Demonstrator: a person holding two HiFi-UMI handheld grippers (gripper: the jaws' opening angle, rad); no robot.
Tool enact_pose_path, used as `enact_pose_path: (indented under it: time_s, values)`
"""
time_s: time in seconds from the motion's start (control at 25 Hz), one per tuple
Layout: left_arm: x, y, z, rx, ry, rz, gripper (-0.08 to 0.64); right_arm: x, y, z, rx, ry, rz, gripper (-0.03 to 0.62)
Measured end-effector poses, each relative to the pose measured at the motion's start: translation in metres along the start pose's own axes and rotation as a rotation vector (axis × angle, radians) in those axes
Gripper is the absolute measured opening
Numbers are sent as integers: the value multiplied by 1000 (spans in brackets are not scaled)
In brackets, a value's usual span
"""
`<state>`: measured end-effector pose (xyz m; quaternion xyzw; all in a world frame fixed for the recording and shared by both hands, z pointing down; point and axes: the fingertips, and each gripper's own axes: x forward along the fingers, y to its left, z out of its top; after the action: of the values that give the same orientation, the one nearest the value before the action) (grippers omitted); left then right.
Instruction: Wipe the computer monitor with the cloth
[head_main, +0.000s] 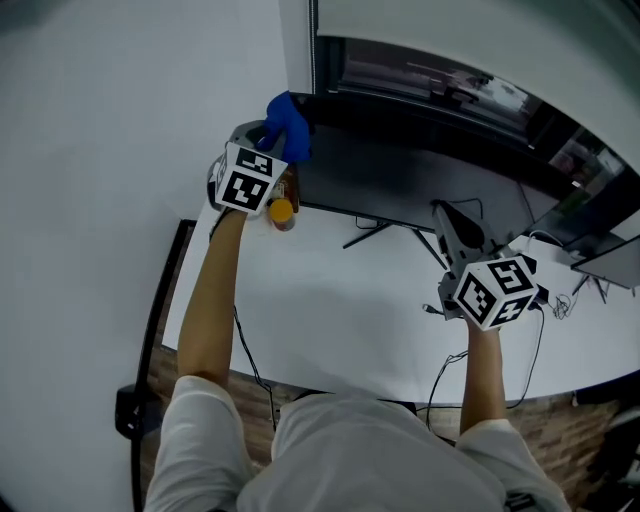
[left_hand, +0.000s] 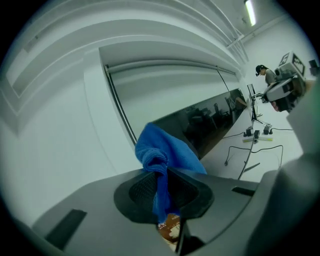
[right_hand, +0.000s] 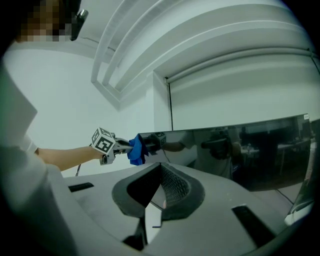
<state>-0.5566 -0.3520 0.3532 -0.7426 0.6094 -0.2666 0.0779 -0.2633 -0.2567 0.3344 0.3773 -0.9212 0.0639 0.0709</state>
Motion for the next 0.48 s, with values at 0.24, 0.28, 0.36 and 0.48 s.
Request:
enact_pose_path:
  time_s: [0.24, 0.28, 0.36, 0.48]
  values:
    - [18, -37, -63, -45, 109, -79, 63, 4, 1, -21, 6, 49, 0, 15]
    - [20, -42, -71, -55, 122, -87, 63, 5, 0, -24, 8, 56, -1, 14]
    - [25, -52, -85, -73, 149, -99, 63, 5, -2, -31, 16, 70, -4, 15]
    - [33, -64, -102, -114, 184, -107, 63, 5, -4, -42, 27, 92, -9, 15]
